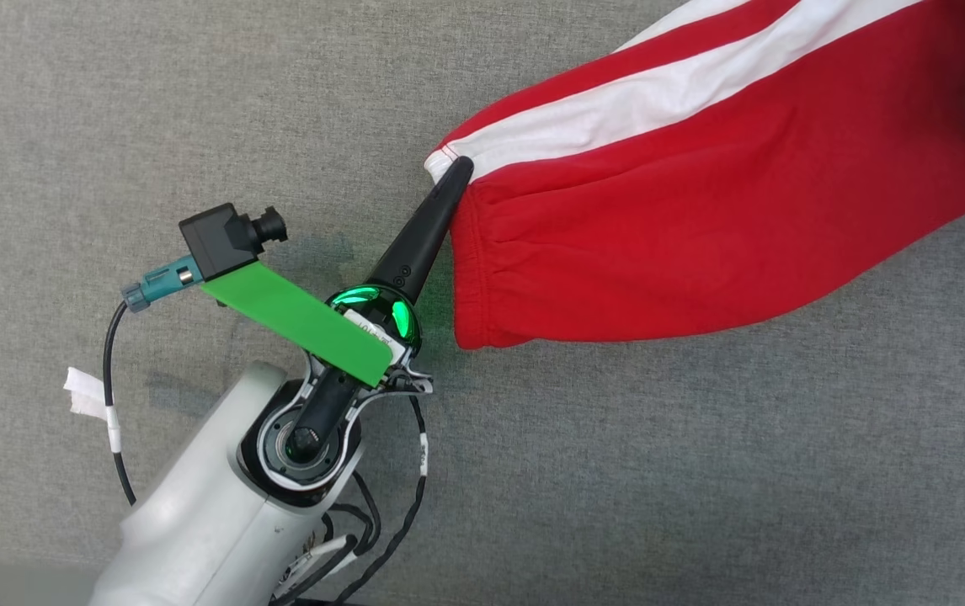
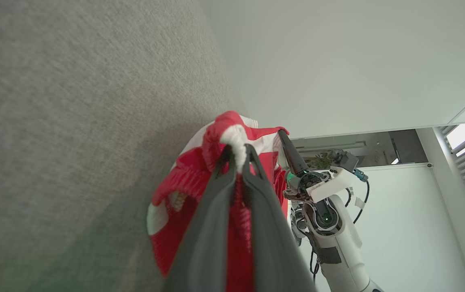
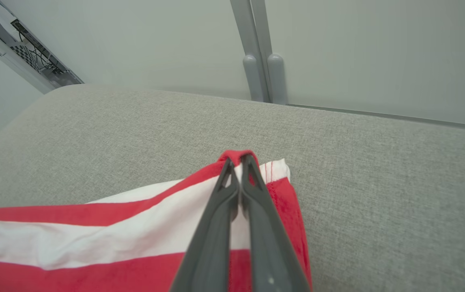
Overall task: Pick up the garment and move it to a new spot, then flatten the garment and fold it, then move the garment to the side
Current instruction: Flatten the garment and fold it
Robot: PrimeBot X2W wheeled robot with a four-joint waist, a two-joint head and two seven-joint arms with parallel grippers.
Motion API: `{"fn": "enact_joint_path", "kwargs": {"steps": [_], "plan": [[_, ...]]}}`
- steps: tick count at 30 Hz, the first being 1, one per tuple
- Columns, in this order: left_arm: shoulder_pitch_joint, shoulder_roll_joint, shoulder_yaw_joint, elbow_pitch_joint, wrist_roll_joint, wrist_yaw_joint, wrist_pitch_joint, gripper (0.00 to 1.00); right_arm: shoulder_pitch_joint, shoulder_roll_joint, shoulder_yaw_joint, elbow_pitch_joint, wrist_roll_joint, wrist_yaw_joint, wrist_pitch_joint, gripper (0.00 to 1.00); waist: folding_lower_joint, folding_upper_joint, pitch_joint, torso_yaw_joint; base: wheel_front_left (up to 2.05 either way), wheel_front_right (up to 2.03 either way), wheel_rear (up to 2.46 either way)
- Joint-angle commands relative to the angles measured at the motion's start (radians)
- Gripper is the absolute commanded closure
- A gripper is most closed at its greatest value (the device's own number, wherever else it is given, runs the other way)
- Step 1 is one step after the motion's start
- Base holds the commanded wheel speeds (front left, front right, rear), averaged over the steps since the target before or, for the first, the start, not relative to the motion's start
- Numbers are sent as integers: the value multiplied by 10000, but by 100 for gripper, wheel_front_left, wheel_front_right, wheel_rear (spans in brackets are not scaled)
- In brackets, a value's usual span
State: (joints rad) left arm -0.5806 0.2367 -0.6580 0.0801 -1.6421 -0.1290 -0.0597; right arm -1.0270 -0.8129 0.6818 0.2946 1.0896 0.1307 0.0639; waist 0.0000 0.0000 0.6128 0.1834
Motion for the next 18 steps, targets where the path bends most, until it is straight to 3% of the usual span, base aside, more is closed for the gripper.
{"fn": "enact_joint_path", "kwargs": {"steps": [1, 2, 3, 4, 10, 14, 18], "plan": [[23, 57, 79, 236, 64, -17, 21, 88, -159, -3, 194, 109, 95, -3, -189, 1, 0, 0, -19, -7, 0, 0, 0], [65, 62, 89, 268, 87, -18, 51, 65, -199, 2, 292, 163, 133, -3, -305, 0, 0, 0, -32, -18, 0, 0, 0], [114, 79, 107, 302, 135, -14, 42, 14, -246, 10, 350, 256, 208, -3, -511, 0, 0, 0, -54, -40, 0, 0, 0], [170, 88, 175, 376, 154, 5, -34, 0, -273, 1, 409, 321, 232, -3, -680, 0, 0, 0, -75, -57, 0, 0, 0], [413, 231, 277, 715, 971, 10, -817, 0, 184, -432, 546, 315, 812, -4, -2065, 0, 0, 0, -411, -163, 0, 0, 0], [608, 602, 126, 1320, 2864, 58, -1786, 0, 1059, -961, 540, 116, 1261, -3, -2834, 0, 0, 0, -838, -232, 0, 0, 0], [959, 264, 828, 1389, 5405, 760, -2067, 0, 2179, -1489, 699, 35, 1393, -3, -3099, 0, 0, 0, -1245, -207, 0, 0, 0]]}}
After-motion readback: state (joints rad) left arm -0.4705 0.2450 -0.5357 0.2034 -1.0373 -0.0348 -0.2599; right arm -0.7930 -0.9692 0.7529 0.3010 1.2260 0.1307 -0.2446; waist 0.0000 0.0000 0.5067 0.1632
